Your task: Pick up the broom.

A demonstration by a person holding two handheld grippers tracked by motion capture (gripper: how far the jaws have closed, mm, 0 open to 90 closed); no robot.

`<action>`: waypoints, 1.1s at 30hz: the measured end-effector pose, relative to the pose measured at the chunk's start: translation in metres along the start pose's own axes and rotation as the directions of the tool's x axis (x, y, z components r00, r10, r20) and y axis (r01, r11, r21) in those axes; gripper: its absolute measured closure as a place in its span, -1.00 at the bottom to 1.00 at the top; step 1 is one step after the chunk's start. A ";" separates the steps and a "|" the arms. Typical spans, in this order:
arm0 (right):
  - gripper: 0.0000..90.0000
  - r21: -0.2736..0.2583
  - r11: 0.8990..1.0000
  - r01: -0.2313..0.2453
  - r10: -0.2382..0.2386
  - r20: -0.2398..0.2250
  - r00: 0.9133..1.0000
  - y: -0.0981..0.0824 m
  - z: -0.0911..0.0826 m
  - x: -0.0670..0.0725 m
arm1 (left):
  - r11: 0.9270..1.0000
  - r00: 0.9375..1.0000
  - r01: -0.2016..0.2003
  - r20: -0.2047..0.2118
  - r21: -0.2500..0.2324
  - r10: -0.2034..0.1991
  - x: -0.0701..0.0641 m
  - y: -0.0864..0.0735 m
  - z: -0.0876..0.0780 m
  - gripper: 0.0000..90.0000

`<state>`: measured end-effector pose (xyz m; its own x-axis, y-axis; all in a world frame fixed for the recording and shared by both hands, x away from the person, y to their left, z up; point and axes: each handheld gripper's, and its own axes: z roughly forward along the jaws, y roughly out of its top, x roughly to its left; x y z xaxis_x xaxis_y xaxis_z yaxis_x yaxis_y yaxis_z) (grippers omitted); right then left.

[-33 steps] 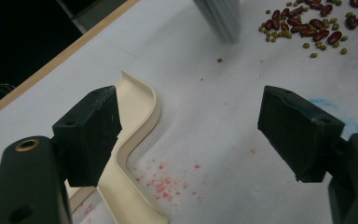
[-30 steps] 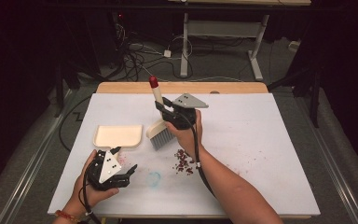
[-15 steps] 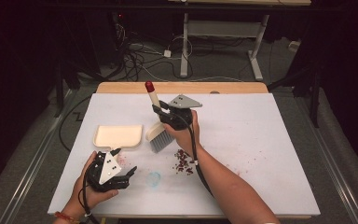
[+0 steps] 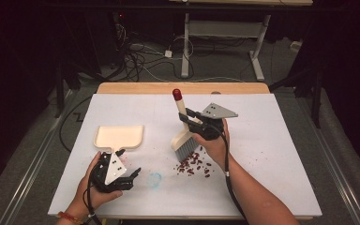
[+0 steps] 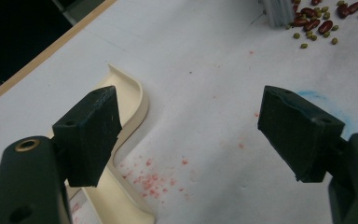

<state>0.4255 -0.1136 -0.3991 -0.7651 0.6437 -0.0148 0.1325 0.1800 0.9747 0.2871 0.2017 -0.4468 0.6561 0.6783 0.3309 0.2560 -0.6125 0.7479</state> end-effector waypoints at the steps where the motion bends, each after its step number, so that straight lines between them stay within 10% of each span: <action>1: 0.57 -0.016 1.000 -0.008 0.008 0.006 1.000 0.001 -0.005 -0.002 | 1.000 1.000 -0.002 0.001 0.001 0.002 0.000 0.001 0.001 -0.55; 16: 0.57 -0.086 0.996 0.003 -0.005 -0.029 1.000 0.026 -0.068 -0.001 | 1.000 0.999 0.000 -0.042 -0.011 -0.001 0.002 0.000 -0.004 -0.57; 33: 0.57 -0.040 0.999 0.012 -0.013 -0.032 0.999 0.008 -0.123 0.004 | 1.000 0.999 0.004 -0.042 -0.006 -0.004 0.002 0.000 -0.003 -0.57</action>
<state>0.3456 -0.2014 -0.3640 -0.7866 0.6172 -0.0204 0.0985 0.1580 0.9825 0.2865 0.2045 -0.4442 0.6247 0.6974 0.3513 0.2543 -0.6070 0.7529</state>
